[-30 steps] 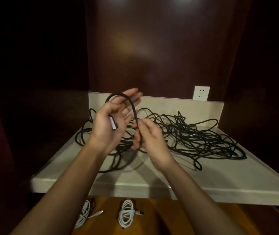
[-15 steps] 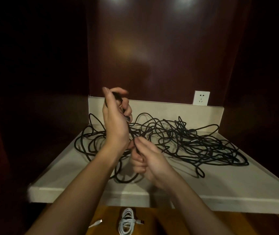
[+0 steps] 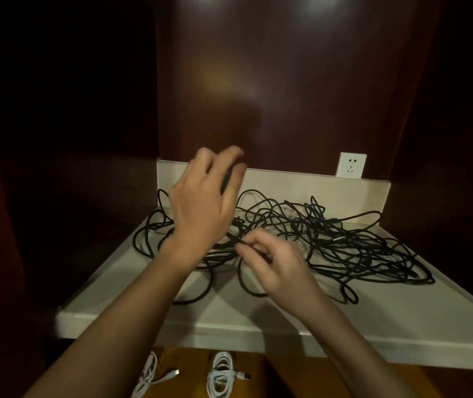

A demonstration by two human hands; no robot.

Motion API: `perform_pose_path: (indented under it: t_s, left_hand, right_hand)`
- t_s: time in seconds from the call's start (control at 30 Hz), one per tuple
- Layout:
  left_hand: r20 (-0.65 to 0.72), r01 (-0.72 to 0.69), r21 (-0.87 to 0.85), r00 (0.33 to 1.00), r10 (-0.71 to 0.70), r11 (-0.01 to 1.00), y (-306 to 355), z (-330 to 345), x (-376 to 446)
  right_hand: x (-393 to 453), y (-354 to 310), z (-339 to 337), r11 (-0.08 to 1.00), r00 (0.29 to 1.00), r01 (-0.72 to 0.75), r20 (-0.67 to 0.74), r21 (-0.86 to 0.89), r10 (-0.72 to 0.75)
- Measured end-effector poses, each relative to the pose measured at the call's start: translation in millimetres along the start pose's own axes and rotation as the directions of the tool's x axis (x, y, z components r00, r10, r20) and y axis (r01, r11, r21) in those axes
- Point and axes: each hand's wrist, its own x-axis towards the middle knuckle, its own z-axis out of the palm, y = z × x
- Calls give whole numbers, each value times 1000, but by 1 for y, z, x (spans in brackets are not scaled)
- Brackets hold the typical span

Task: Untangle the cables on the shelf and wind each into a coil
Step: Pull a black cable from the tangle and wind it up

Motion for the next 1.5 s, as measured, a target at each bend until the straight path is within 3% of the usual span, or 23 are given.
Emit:
perform_pose_path:
  t_s: [0.1,0.23,0.3,0.4,0.5,0.6,0.73,0.8,0.83,0.9,0.93,1.0,1.07,1.17,1.2,1.3,1.4,1.5]
  left_hand:
    - [337,-41,121,941,-2,992,-5,-8,-7]
    - [638,33,-68,770,19,997,-8,-15,-17]
    - [719,93,-194,690,78,977,-10,-19,-22]
    - [841,148,-161,538,57,976,-3,-24,-27]
    - [837,44,-88,545,50,995,-3,-22,-25]
    - [813,113,-120,581,32,986,-13,-22,-26]
    - [847,275,-174,532,1,946,-14,-25,-29]
    - [869,397,-211,495,-14,893,-11,-27,-26]
    - [889,469,-236,458,-6,851,-11,-29,-25]
    - [923,644,-273,385,5,715,-13,-36,-24]
    - [932,736,-281,362,-7,616,-15,-40,-25]
    - [942,888,-284,330,-70,361,-20,-43,-29]
    - [941,940,-320,330,-75,118,-18,-40,-32]
    - [896,871,-438,442,-34,-223,-7,-34,-26]
    - [875,833,-468,483,-23,-294,-4,-32,-24]
    - [821,760,-531,571,-6,-375,6,-28,-20]
    - [805,652,-561,573,-153,-510,18,-20,-18]
    - [783,534,-589,565,-262,-607,30,-19,-12]
  right_hand:
    - [9,-1,-20,882,959,268,17,-388,-284]
    - [16,-6,-32,772,901,405,70,-490,-429]
    - [21,-10,-34,835,927,361,62,-415,-370]
    - [37,-20,-49,996,989,46,141,-78,-35]
    - [46,-30,-60,994,959,-90,273,53,73]
    - [45,-31,-61,992,952,-96,283,-83,116]
    - [42,-18,-55,925,979,-75,150,-373,141]
    - [40,-13,-50,925,995,-77,31,-371,95]
    - [39,-13,-49,959,995,-89,10,-270,96]
    - [35,-15,-52,983,983,-144,133,118,128]
    - [32,-16,-54,934,963,-198,236,297,129]
    - [30,-18,-56,855,944,-237,315,461,92]
    - [32,-14,-50,847,966,-208,236,490,100]
    - [31,-5,-29,869,984,-175,94,463,148]
    - [30,-1,-22,867,984,-174,43,466,174]
    - [25,7,-3,883,970,-145,-112,446,216]
    - [20,5,10,948,972,-49,-201,316,117]
    - [22,-1,18,976,957,-44,-272,213,102]
